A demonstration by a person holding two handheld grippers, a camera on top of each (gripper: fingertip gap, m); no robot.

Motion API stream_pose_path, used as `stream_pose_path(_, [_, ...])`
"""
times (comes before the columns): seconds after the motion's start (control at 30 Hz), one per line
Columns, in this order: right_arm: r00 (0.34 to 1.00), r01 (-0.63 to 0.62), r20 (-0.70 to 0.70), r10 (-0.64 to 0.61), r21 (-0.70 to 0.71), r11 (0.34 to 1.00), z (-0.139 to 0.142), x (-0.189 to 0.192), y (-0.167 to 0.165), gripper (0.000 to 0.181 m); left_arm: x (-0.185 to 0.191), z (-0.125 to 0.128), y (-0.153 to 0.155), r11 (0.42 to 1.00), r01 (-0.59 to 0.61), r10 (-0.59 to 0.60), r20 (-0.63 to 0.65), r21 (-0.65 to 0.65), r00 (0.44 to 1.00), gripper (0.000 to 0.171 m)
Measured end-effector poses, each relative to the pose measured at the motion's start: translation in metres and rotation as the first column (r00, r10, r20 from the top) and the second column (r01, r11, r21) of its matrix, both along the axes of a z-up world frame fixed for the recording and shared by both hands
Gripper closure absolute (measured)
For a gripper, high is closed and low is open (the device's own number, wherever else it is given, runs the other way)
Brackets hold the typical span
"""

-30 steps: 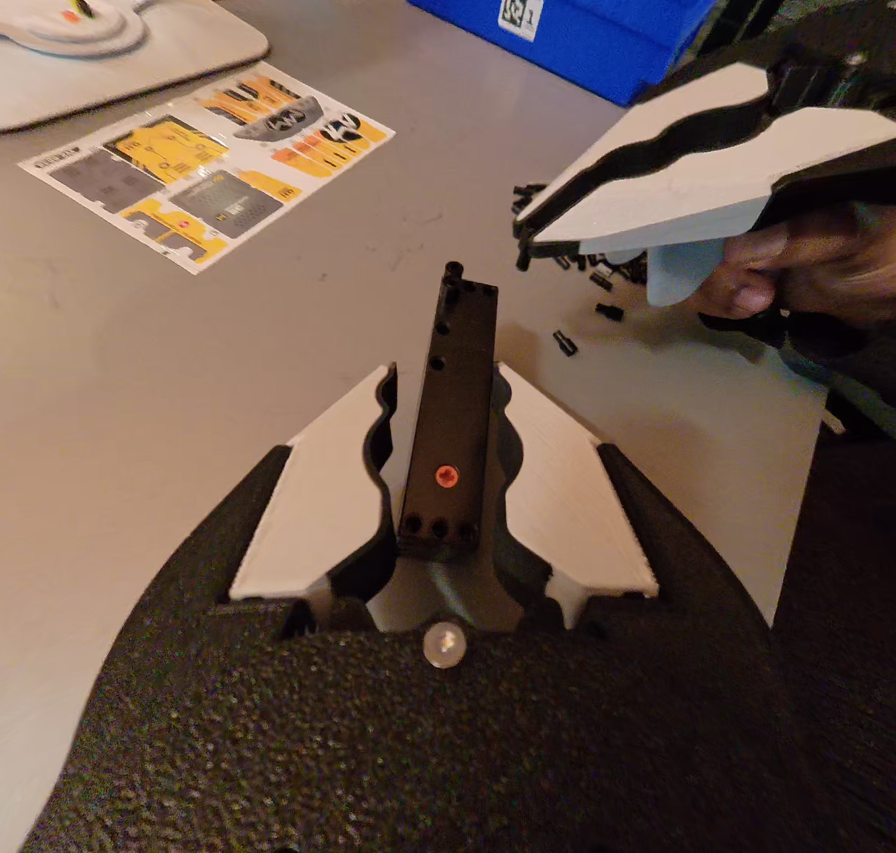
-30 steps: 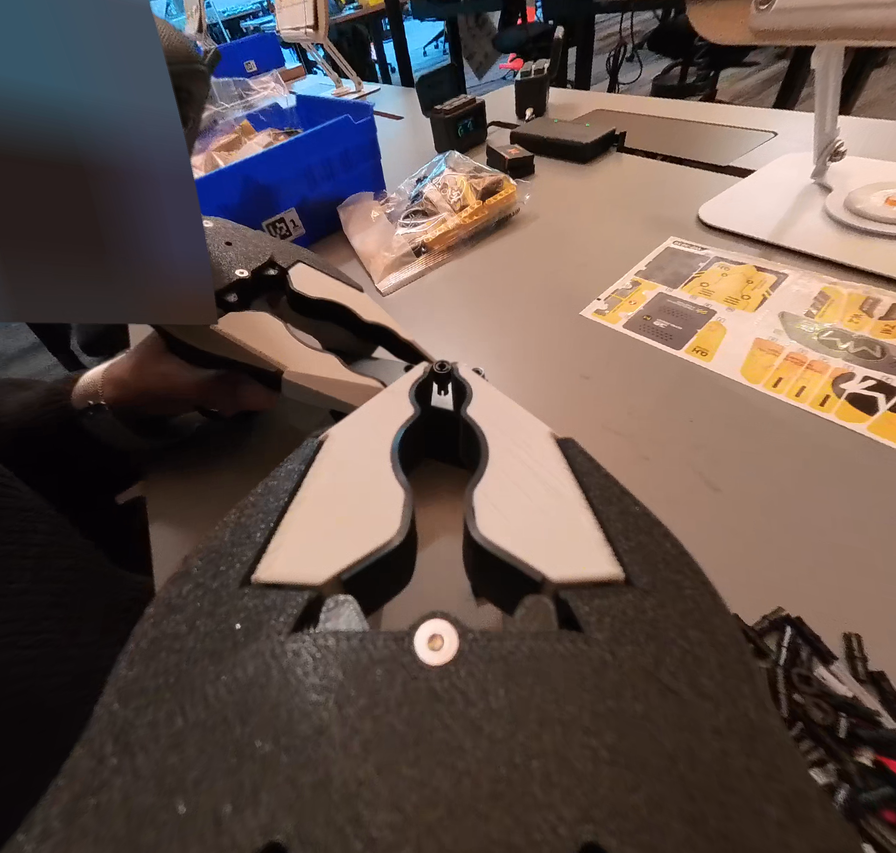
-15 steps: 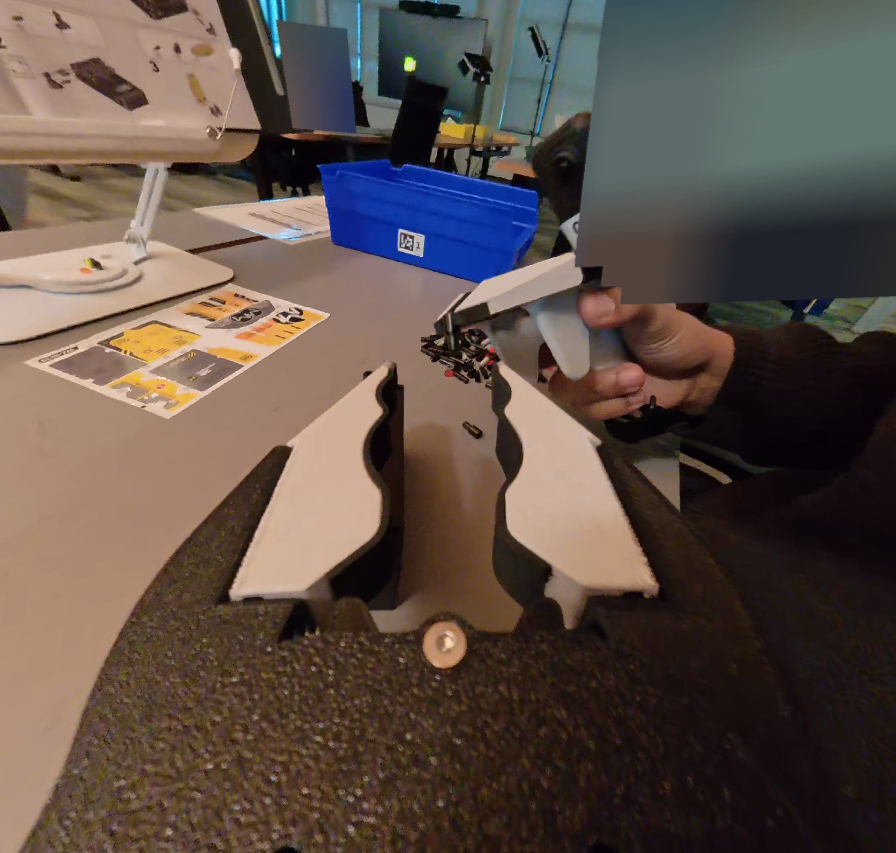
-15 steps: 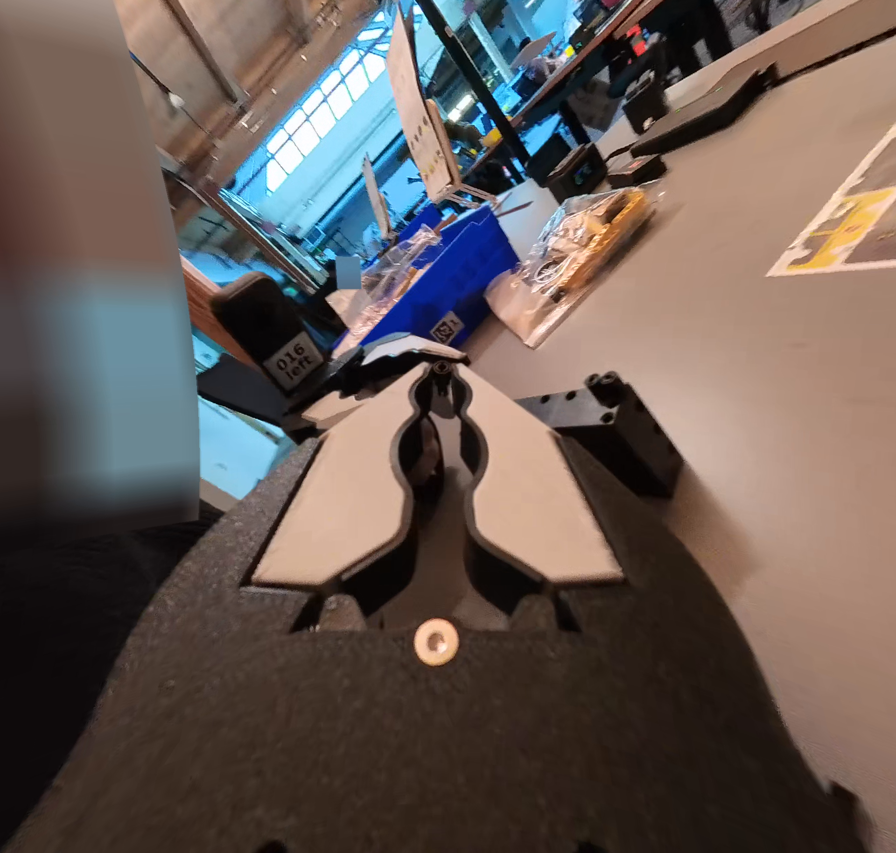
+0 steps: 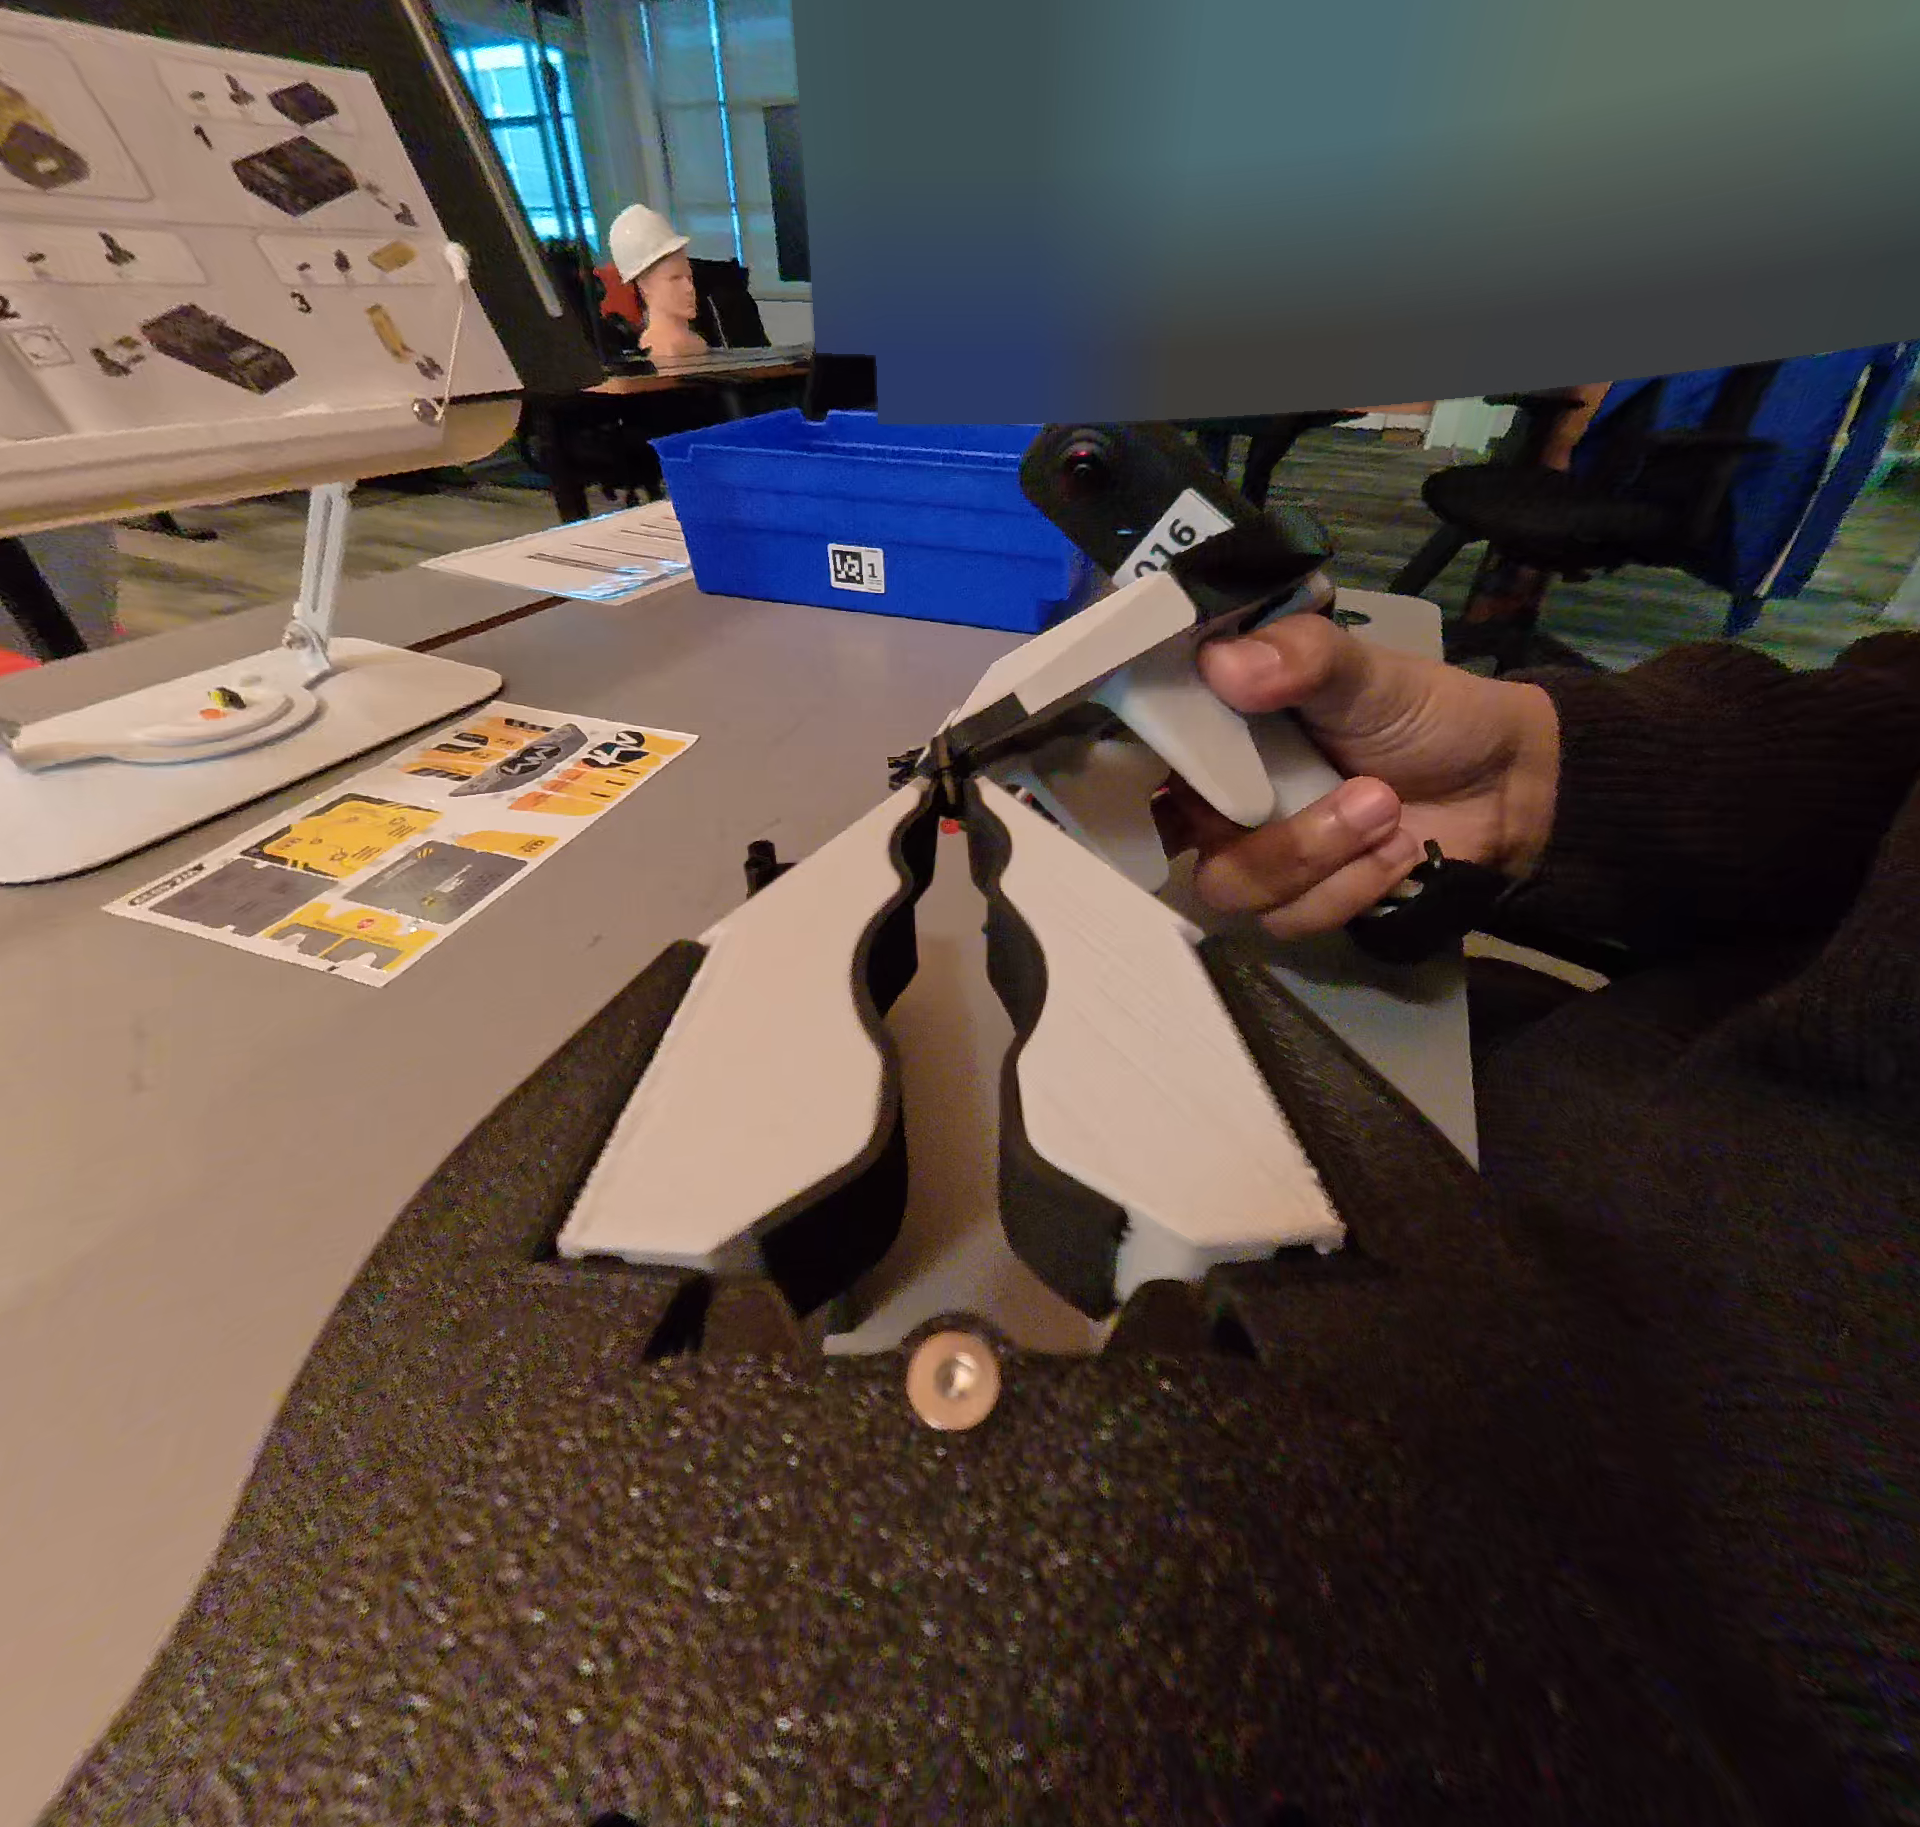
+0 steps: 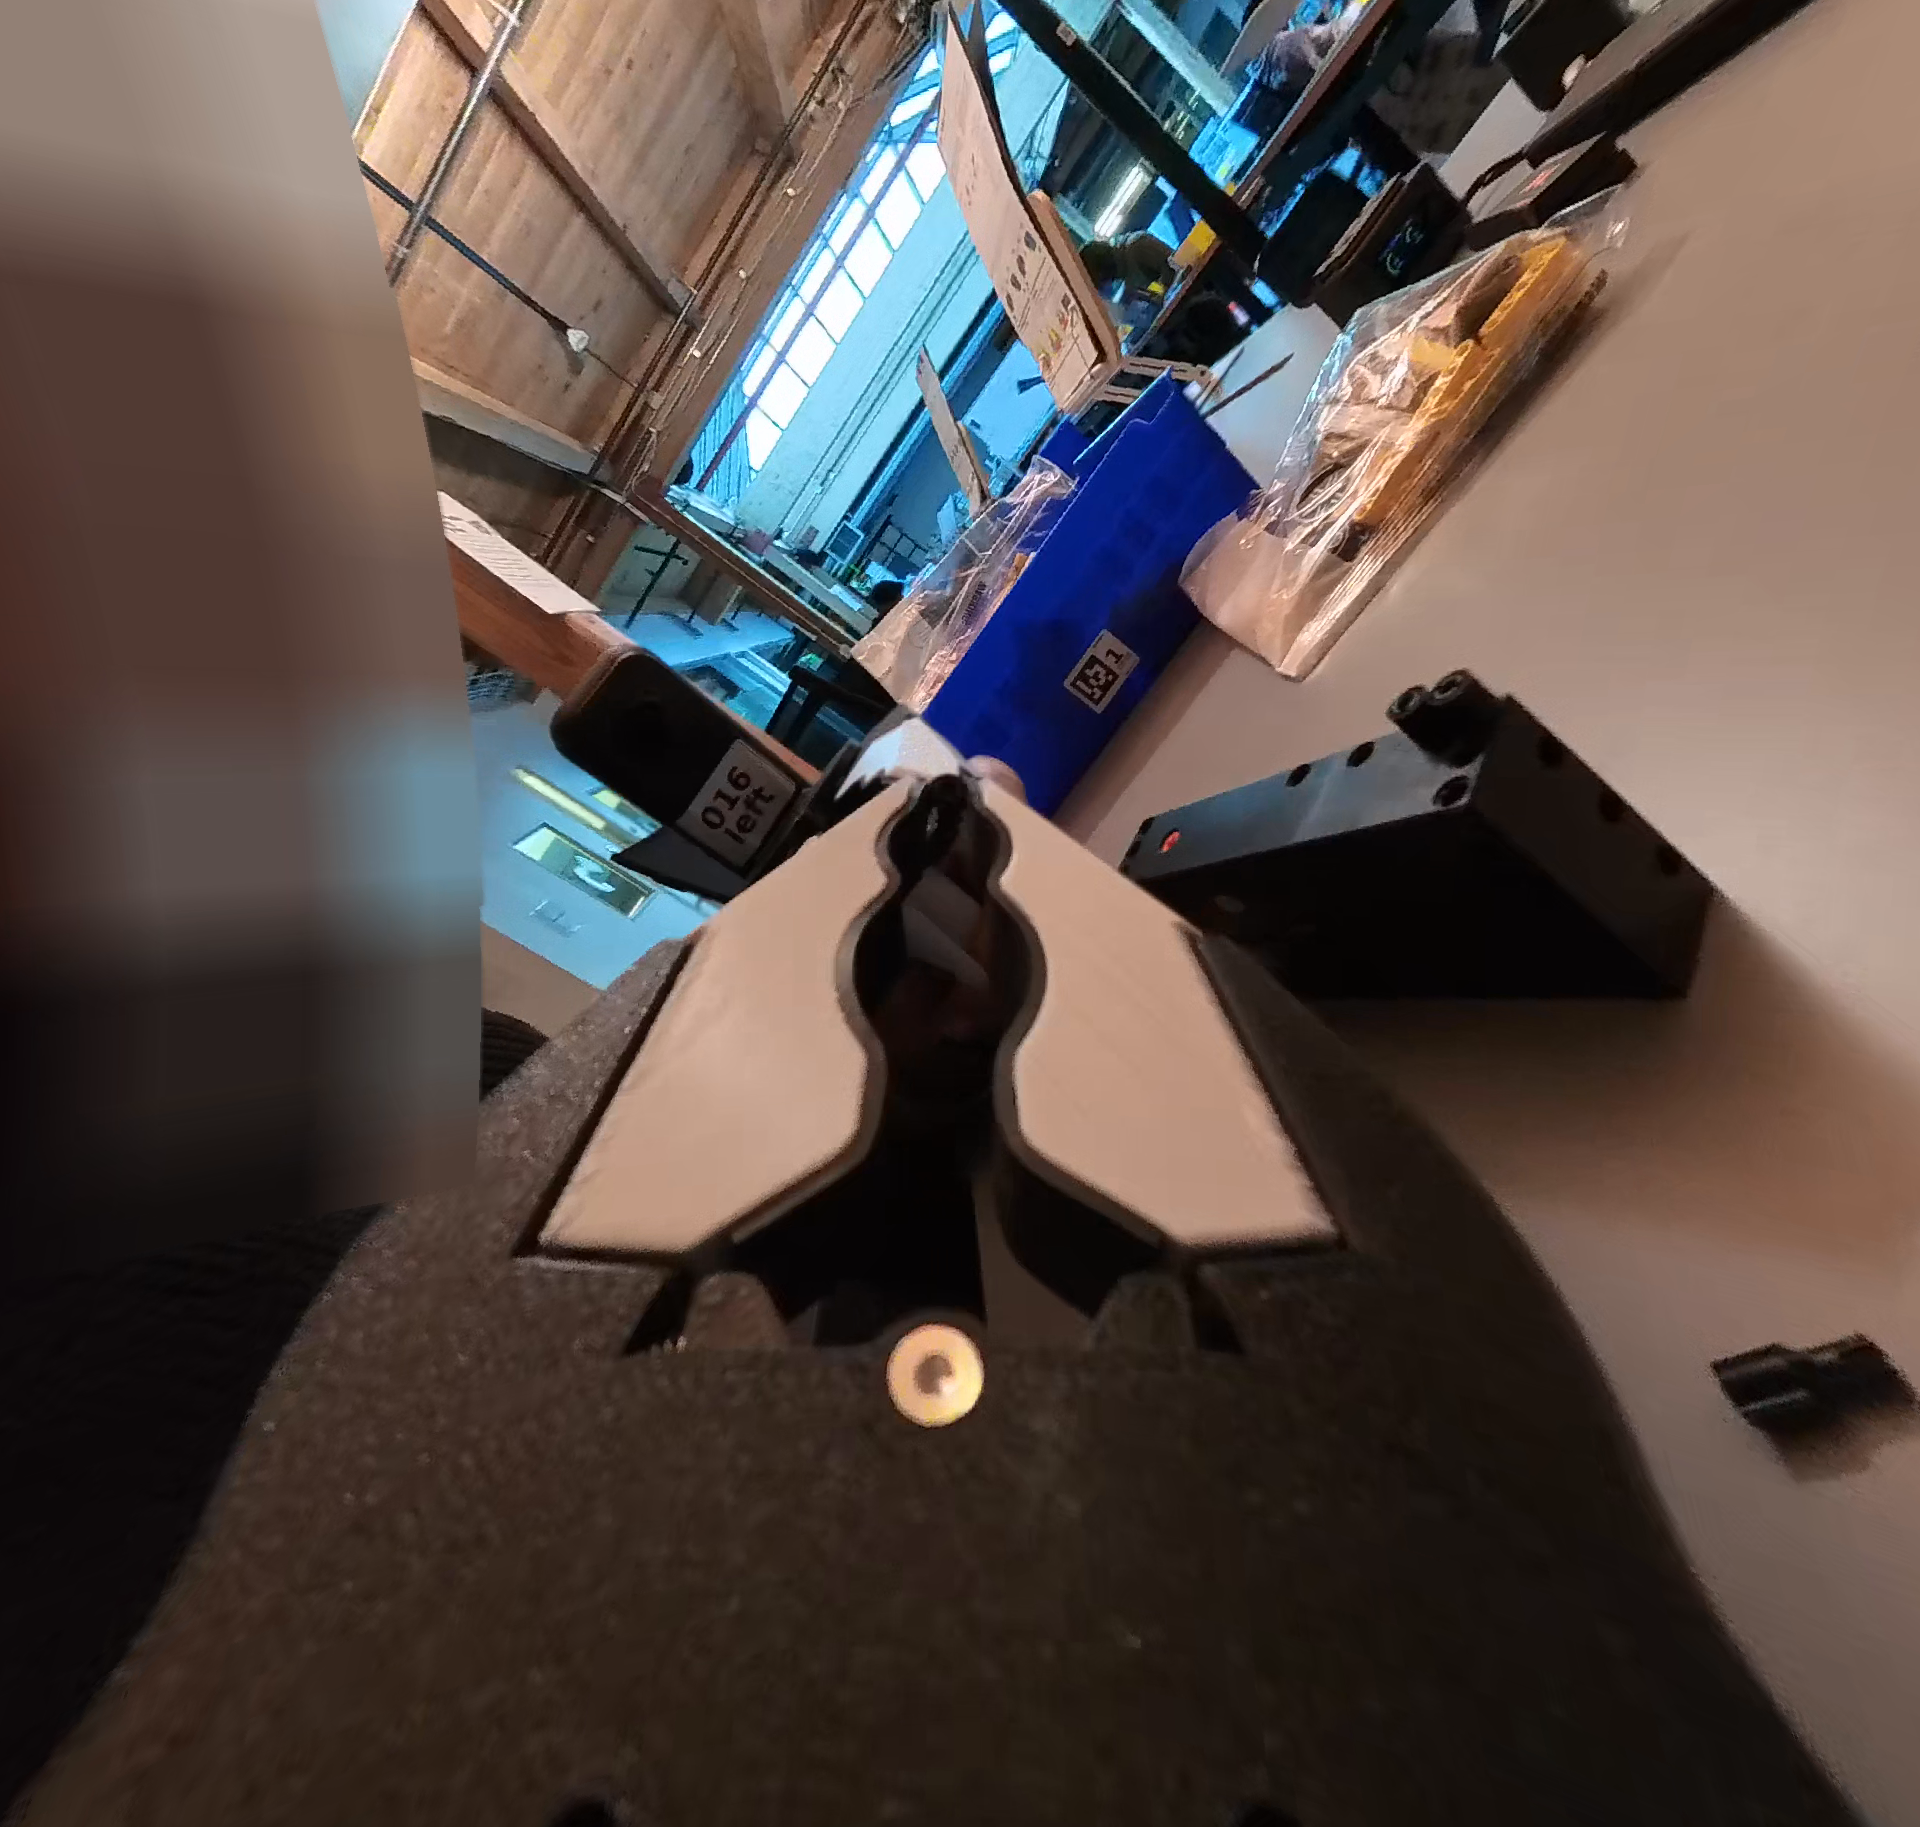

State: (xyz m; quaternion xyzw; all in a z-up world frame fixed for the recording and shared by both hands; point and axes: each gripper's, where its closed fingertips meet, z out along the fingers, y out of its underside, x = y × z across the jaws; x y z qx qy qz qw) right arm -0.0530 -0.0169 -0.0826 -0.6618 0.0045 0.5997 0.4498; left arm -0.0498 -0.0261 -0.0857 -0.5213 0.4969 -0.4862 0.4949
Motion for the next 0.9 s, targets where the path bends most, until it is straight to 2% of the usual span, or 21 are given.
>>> stream_pose_path(0.13, [0.998,-0.065,-0.003,0.065,-0.049,0.997,-0.005,0.001,-0.009,0.171,0.001,-0.003,-0.008,0.999,0.045,-0.044,-0.018,0.021,0.999,0.168])
stream_pose_path(0.23, [0.992,-0.101,0.069,0.109,-0.099,0.990,-0.017,0.007,-0.017,0.150,0.002,-0.005,-0.017,0.995,0.097,-0.096,-0.032,0.033,0.995,0.168])
stream_pose_path(0.33, [0.979,-0.143,0.130,0.160,-0.128,0.981,-0.022,0.014,-0.027,0.141,0.003,-0.009,-0.027,0.987,0.159,-0.157,-0.055,0.038,0.986,0.169])
stream_pose_path(0.47, [0.946,-0.241,0.191,0.263,-0.130,0.962,-0.022,0.014,-0.043,0.148,0.004,-0.014,-0.040,0.970,0.235,-0.230,-0.086,0.056,0.969,0.168])
stream_pose_path(0.6, [0.926,-0.290,0.206,0.315,-0.145,0.946,-0.024,0.014,-0.048,0.160,0.004,-0.018,-0.050,0.954,0.291,-0.283,-0.114,0.068,0.952,0.169])
stream_pose_path(0.9, [0.901,-0.358,0.202,0.383,-0.152,0.921,-0.024,0.005,-0.055,0.173,0.005,-0.022,-0.054,0.948,0.308,-0.295,-0.143,0.079,0.945,0.168])
